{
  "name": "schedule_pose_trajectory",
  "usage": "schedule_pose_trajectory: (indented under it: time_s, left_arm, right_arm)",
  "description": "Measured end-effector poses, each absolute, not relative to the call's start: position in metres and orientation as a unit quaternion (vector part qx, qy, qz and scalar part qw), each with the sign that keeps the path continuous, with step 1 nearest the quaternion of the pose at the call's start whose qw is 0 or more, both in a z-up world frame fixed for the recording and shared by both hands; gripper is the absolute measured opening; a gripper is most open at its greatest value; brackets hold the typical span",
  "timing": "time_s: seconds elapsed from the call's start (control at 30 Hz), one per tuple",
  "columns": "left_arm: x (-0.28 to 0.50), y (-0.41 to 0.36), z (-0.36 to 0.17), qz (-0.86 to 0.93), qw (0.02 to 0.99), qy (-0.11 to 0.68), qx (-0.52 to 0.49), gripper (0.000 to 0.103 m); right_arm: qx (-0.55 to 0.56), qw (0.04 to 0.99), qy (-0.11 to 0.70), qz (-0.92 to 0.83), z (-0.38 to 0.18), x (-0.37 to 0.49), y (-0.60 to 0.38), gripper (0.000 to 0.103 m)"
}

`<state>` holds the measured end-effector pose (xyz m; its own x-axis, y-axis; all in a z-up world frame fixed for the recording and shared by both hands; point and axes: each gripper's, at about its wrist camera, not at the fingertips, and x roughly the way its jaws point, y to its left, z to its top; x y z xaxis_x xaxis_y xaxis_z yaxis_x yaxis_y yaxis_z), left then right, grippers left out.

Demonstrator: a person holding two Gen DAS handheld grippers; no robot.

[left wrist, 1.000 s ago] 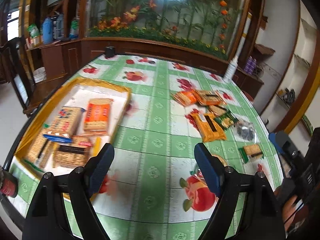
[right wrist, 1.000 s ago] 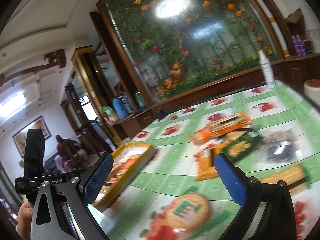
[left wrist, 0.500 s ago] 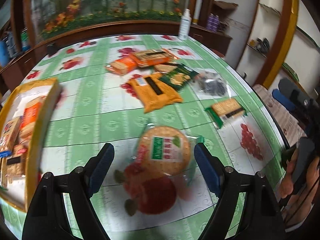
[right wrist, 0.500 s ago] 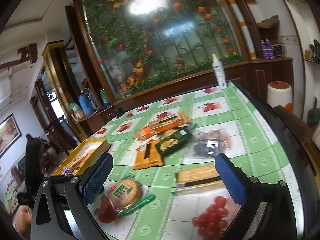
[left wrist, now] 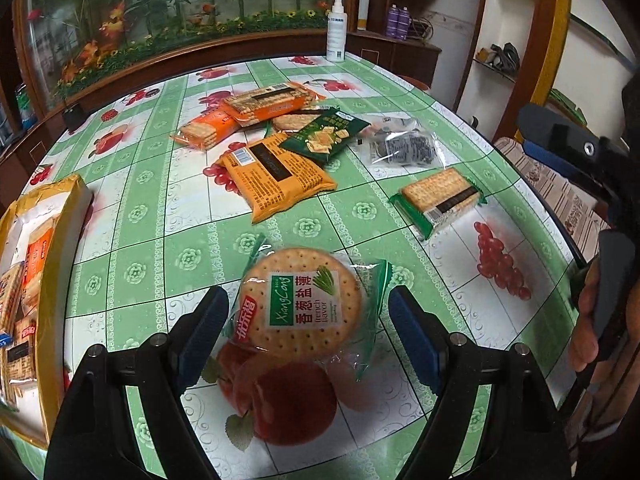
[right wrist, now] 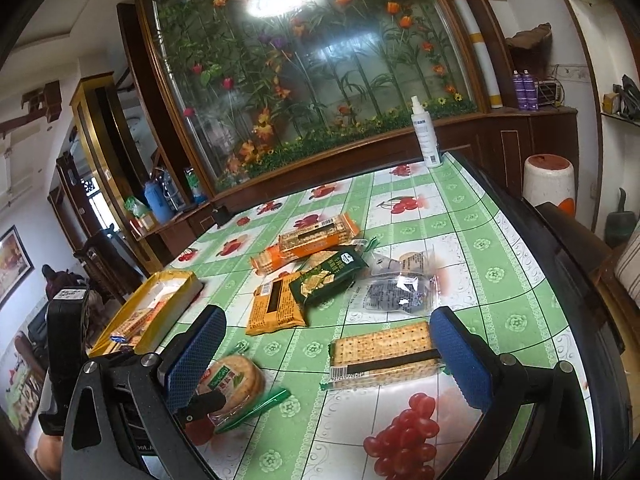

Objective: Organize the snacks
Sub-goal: 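Grasp the round biscuit pack with the left gripper while the right moves toward the clear snack bag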

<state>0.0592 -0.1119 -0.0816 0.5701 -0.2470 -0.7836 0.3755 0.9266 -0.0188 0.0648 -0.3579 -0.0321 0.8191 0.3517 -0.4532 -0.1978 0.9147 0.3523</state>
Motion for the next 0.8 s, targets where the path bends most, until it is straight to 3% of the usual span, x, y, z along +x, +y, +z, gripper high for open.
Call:
schedule_pose_trajectory:
  time_s: [0.53, 0.8]
  left_arm:
    - [0.072, -0.109, -0.097, -0.208, 0.866, 0.447, 0.08, 0.082]
    - [0.078, -0.11, -0.099, -0.215, 0.863, 0.449, 0.089, 0.082]
  right_arm:
    - [0.118, 0.927, 0.342, 0.096, -0.05, 0.122, -0.346, 0.103]
    - [0.157, 0.928, 0.322, 0.105, -0.047, 0.122, -0.357, 0.103]
